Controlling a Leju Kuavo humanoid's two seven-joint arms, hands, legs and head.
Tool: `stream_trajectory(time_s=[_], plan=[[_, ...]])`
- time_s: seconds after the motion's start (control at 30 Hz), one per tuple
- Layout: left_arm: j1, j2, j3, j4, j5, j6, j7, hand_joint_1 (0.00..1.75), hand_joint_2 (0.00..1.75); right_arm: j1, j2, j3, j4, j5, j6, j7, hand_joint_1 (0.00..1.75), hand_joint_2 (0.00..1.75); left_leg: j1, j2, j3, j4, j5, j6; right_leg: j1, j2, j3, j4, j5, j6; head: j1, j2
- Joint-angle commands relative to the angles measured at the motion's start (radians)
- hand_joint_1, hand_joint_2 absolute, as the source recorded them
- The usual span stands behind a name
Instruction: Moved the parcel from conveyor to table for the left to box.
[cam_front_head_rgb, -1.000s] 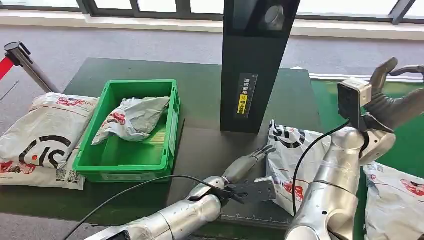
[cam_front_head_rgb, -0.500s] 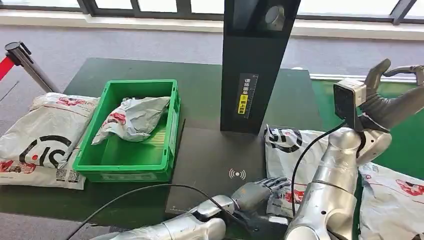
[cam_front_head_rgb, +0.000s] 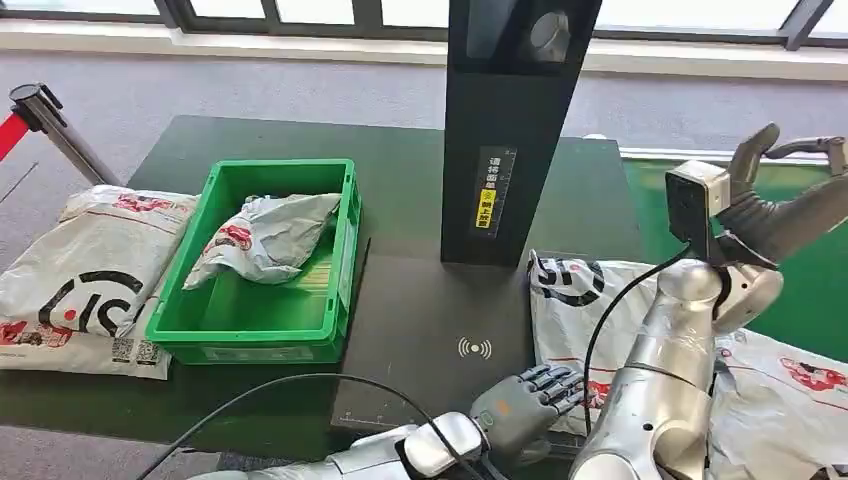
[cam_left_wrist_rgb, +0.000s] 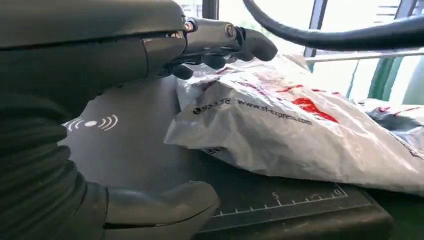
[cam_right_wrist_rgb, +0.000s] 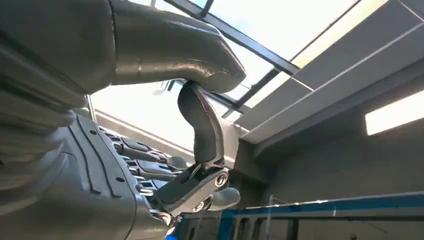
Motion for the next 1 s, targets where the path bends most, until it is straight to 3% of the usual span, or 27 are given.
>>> stream_trajectory(time_s=[0.03,0.13,0.17,0.2,1.0], plan=[[-0.009,0.023,-0.068,-0.001,-0.012,0.009,0.009,0.0,1.75,-0.028,0.022,-0.109,0.042,-0.001,0.003,-0.002,0.0,1.75,0.0,0.001,0.002,-0.001,0.0,0.0,0.0,0.0,0.002,-0.001,0.0,-0.001,0.0,0.0],[-0.008,0.023,-0.067,-0.002,-0.034,0.008,0.013,0.03,1.75,-0.028,0.022,-0.11,0.046,0.0,0.003,-0.002,0.0,1.75,0.0,0.001,0.003,-0.002,0.0,0.0,0.001,-0.001,0.004,-0.003,0.0,-0.002,0.0,0.0],[-0.007,0.023,-0.062,-0.004,-0.056,0.012,0.022,1.31,1.75,-0.028,0.022,-0.108,0.048,0.005,0.003,-0.002,0.0,1.75,0.0,0.001,0.002,-0.001,0.0,0.0,0.001,-0.001,0.002,-0.002,0.0,-0.001,0.0,0.0],[-0.007,0.023,-0.06,-0.005,-0.063,0.013,0.025,1.73,1.75,-0.029,0.022,-0.109,0.048,0.006,0.003,-0.002,0.0,1.75,0.0,0.001,0.002,-0.001,0.0,0.0,0.001,0.0,0.002,-0.001,0.0,-0.001,0.0,0.0],[-0.011,0.023,-0.015,0.037,-0.131,0.024,0.082,1.75,1.75,-0.034,0.022,-0.093,0.088,-0.002,0.003,-0.002,0.0,1.75,0.0,0.002,0.003,-0.002,-0.001,0.0,0.001,0.001,0.003,-0.002,0.0,-0.002,0.0,0.0]])
